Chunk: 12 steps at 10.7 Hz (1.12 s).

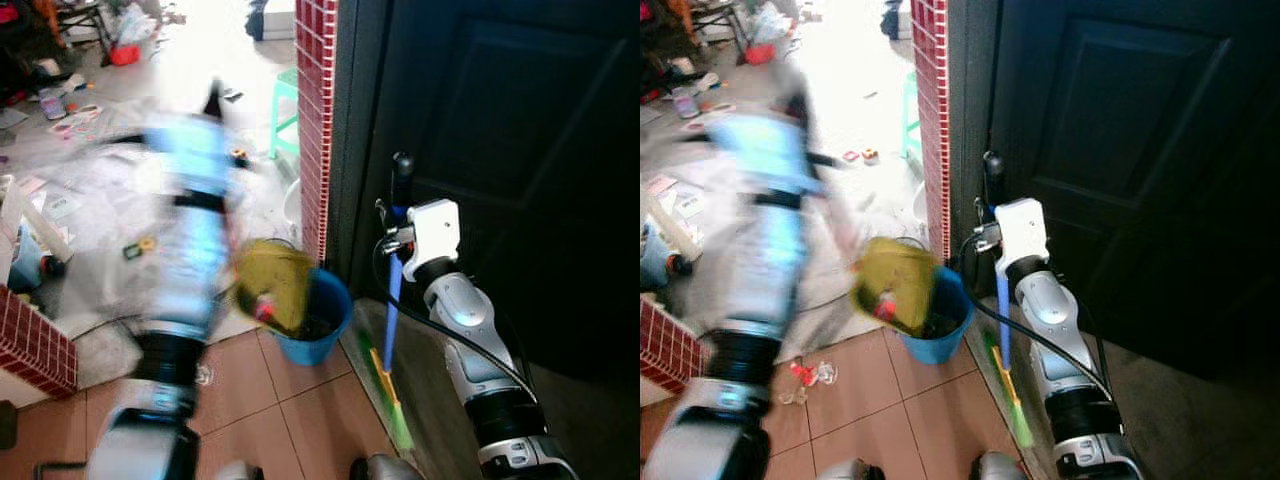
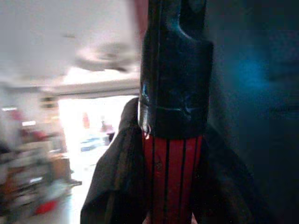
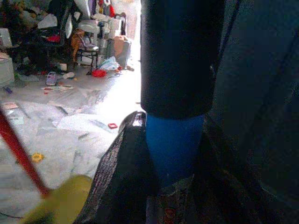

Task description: Sweep floor

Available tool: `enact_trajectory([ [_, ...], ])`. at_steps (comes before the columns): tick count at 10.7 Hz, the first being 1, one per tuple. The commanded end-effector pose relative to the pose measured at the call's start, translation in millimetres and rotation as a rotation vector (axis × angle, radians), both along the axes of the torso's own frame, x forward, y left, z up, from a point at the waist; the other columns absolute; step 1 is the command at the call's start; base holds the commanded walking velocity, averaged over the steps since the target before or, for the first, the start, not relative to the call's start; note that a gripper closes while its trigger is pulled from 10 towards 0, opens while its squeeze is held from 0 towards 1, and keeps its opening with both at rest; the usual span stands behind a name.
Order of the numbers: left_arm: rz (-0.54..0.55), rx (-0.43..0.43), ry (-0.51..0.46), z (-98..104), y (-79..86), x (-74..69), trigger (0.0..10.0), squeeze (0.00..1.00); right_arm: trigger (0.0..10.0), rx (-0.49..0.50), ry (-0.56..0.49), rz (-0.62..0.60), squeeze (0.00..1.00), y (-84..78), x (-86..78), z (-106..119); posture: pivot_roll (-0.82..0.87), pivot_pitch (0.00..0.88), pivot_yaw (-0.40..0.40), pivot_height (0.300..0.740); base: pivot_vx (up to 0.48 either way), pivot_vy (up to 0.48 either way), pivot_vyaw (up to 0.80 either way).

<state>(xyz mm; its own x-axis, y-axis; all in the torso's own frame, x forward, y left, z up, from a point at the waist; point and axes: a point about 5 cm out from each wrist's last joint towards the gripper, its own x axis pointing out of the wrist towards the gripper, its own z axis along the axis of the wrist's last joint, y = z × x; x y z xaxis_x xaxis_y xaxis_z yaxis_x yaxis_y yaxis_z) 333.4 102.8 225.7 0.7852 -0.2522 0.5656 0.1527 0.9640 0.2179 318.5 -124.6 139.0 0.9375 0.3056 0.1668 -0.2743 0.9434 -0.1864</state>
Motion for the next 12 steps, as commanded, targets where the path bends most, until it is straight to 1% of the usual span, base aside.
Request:
enact_trajectory([
  [1,-0.082,0.104,-0.030,-1,-11.4,-5.0,10.0,0.00,10.0,-0.007,-0.069,-0.009,0.00,-3.4,3.8,14,-0.14,0.045,0.034,0.740,0.000,0.000,0.00],
  [2,-0.132,0.175,-0.048,-3,-18.8,-8.8,10.0,0.00,10.0,-0.010,-0.072,-0.012,0.00,-4.7,4.6,15,-0.14,0.045,0.034,0.740,0.000,0.000,0.00],
  [3,-0.295,0.347,-0.038,-15,-38.0,-19.0,10.0,0.00,10.0,-0.017,-0.077,-0.026,0.00,-8.5,7.3,16,-0.13,0.045,0.030,0.740,0.000,0.000,0.00],
  [5,-0.451,0.452,0.034,-34,-50.4,-29.8,10.0,0.00,10.0,-0.017,-0.080,-0.027,0.00,-7.5,9.0,17,-0.13,0.046,0.030,0.740,0.000,0.000,0.00],
  [6,-0.439,0.454,0.037,-35,-49.0,-28.7,10.0,0.00,10.0,-0.016,-0.079,-0.025,0.00,-6.3,8.5,16,-0.13,0.046,0.030,0.740,0.000,0.000,0.00],
  [7,-0.393,0.427,0.010,-28,-42.8,-24.2,10.0,0.00,10.0,-0.015,-0.080,-0.020,0.00,-4.5,7.3,15,-0.13,0.047,0.030,0.740,0.000,0.000,0.00],
  [8,-0.280,0.266,-0.034,-5,-27.9,-15.1,10.0,0.00,10.0,-0.017,-0.083,-0.019,0.00,-4.8,7.4,15,-0.13,0.048,0.030,0.740,0.000,0.000,0.00],
  [9,-0.260,0.228,-0.047,1,-24.2,-13.6,10.0,0.00,10.0,-0.018,-0.083,-0.019,0.00,-5.0,7.5,15,-0.13,0.048,0.029,0.740,0.000,0.000,0.00],
  [10,-0.206,0.060,-0.071,22,-11.5,-8.8,10.0,0.00,10.0,-0.019,-0.087,-0.021,0.00,-5.7,8.0,16,-0.13,0.047,0.027,0.740,0.000,0.000,0.00],
  [11,-0.179,0.005,-0.084,30,-6.3,-7.6,10.0,0.00,10.0,-0.019,-0.087,-0.021,0.00,-5.7,8.2,16,-0.13,0.048,0.026,0.740,0.000,0.000,0.00],
  [12,-0.083,-0.093,-0.139,51,9.9,-6.0,10.0,0.00,10.0,-0.021,-0.085,-0.020,0.00,-5.6,8.3,16,-0.13,0.047,0.023,0.740,0.000,0.000,0.00],
])
